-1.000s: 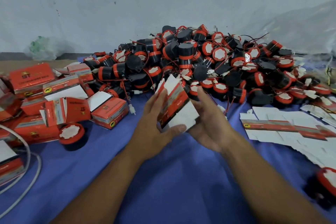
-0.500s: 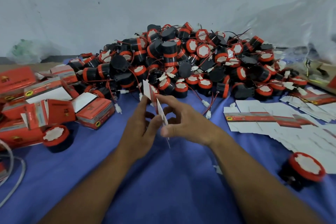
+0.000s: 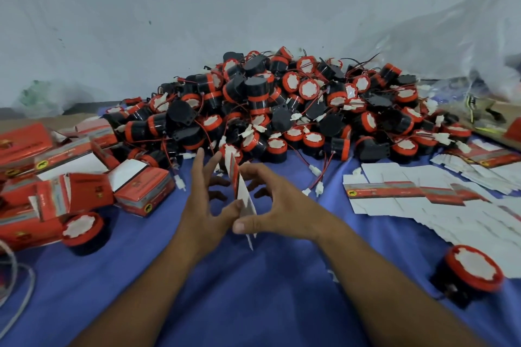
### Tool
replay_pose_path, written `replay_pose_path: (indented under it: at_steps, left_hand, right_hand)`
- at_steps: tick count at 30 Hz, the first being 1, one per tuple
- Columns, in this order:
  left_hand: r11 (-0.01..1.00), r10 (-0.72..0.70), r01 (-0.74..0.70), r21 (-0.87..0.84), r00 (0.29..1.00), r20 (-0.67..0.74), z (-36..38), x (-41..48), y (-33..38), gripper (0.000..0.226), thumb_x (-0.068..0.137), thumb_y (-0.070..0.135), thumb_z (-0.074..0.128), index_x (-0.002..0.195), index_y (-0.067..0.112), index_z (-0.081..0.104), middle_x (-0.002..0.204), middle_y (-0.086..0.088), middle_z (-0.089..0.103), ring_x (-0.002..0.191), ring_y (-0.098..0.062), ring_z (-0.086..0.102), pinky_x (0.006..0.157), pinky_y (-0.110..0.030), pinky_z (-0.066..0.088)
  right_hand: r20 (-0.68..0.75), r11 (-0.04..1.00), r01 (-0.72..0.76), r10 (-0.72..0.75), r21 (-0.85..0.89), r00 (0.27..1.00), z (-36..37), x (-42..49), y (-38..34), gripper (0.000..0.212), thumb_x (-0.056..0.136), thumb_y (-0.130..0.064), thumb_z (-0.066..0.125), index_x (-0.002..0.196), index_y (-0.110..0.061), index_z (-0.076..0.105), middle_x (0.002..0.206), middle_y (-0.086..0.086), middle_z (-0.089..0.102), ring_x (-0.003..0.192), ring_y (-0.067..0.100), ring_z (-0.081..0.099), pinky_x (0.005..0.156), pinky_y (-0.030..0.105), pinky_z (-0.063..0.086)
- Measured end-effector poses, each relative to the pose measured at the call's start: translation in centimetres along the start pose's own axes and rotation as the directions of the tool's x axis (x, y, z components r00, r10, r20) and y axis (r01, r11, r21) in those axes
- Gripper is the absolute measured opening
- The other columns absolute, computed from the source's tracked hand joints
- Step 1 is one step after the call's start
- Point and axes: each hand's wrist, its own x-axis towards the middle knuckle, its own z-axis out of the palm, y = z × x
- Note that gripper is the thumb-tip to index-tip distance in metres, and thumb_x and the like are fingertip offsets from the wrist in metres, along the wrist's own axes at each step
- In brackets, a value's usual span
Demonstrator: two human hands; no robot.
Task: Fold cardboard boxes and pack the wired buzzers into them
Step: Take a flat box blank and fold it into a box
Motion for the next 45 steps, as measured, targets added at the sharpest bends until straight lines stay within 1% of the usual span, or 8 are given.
replay_pose_path:
  at_steps: [5,9,18,23,27,36,40,45]
  left_hand:
    - [1.0,-0.002,0.002,0.004,0.998,0.061,-0.9,0.2,-0.7,0.093,0.073,0.027,0.055,0.15,0.054,0.012,0.151,0.027,0.032,0.139,-0.001,0.036,0.1,-0.032,0.044]
    - [0.999,-0.035,0.03,0.033,0.984,0.175,-1.0,0.3,-1.1,0.088,0.073,0.011,0.051,0.148,0.051,0.026,0.145,0.02,0.044,0.126,-0.011,0.052,0.096,-0.038,0.051]
    - [0.968,-0.113,0.065,0.241,0.975,0.19,-1.1,0.1,-0.2,0.076,0.074,0.025,0.055,0.148,0.027,0.036,0.149,0.0,0.043,0.137,-0.019,0.039,0.112,-0.044,0.037]
    - [0.982,-0.059,0.026,0.187,0.983,0.176,-1.4,-0.2,-0.5,0.064,0.068,0.016,0.06,0.123,0.045,0.045,0.129,0.01,0.054,0.119,-0.01,0.053,0.092,-0.025,0.047]
    - [0.974,-0.21,0.215,-0.068,0.975,0.069,-2.0,0.4,-1.5,0.064,0.06,0.012,0.059,0.118,0.04,0.058,0.111,0.014,0.067,0.101,-0.009,0.064,0.073,-0.022,0.051]
    - [0.987,-0.154,0.161,-0.016,0.964,0.215,-1.5,-0.1,-0.2,0.087,0.07,0.012,0.053,0.147,0.04,0.024,0.143,0.027,0.04,0.122,0.009,0.048,0.09,-0.018,0.048]
    - [0.988,-0.107,0.066,0.138,0.941,0.32,-0.9,-0.5,-0.2,0.088,0.074,0.028,0.062,0.153,0.034,0.025,0.153,0.017,0.034,0.14,-0.004,0.034,0.111,-0.034,0.038]
    - [0.992,-0.08,0.045,0.115,0.943,0.322,-1.1,-0.6,0.3,0.089,0.072,0.076,0.06,0.148,0.038,0.033,0.151,0.016,0.037,0.139,-0.005,0.036,0.113,-0.035,0.036]
  right_hand:
    - [-0.031,1.0,0.017,-0.016,0.01,0.999,-0.1,0.3,0.1,0.077,0.065,-0.055,0.083,0.133,-0.041,0.048,0.127,-0.016,0.055,0.115,0.01,0.054,0.102,0.034,0.048]
    - [-0.083,0.997,-0.015,0.008,-0.078,0.996,-0.3,0.0,1.1,0.083,0.065,-0.051,0.089,0.133,-0.049,0.041,0.12,-0.042,0.039,0.121,-0.005,0.042,0.097,0.01,0.039]
    - [-0.2,0.99,-0.053,0.026,-0.131,0.98,0.1,0.2,2.2,0.085,0.063,-0.053,0.089,0.133,-0.045,0.042,0.114,-0.037,0.04,0.116,-0.009,0.036,0.085,-0.002,0.034]
    - [-0.033,0.995,-0.099,0.099,-0.007,0.995,0.0,0.5,2.1,0.096,0.06,-0.07,0.077,0.144,-0.044,0.038,0.138,-0.023,0.043,0.127,0.0,0.044,0.101,0.022,0.045]
    - [0.088,0.983,-0.151,0.142,0.102,0.986,-1.0,0.3,2.5,0.087,0.078,-0.05,0.08,0.15,-0.048,0.031,0.146,-0.021,0.042,0.121,0.005,0.053,0.101,0.036,0.052]
    - [-0.115,0.993,-0.064,0.052,-0.103,0.992,-0.3,0.6,3.3,0.068,0.076,-0.038,0.084,0.135,-0.039,0.052,0.118,-0.03,0.054,0.098,-0.008,0.058,0.082,0.011,0.048]
    - [-0.313,0.986,-0.127,0.087,-0.108,0.946,-0.9,1.0,4.2,0.055,0.082,0.009,0.071,0.12,-0.029,0.059,0.105,-0.014,0.059,0.081,-0.004,0.06,0.069,0.015,0.051]
    - [-0.365,0.993,-0.11,0.116,0.037,0.924,-0.7,1.0,4.1,0.048,0.08,0.011,0.072,0.108,-0.027,0.063,0.106,0.004,0.065,0.08,0.016,0.067,0.067,0.026,0.058]
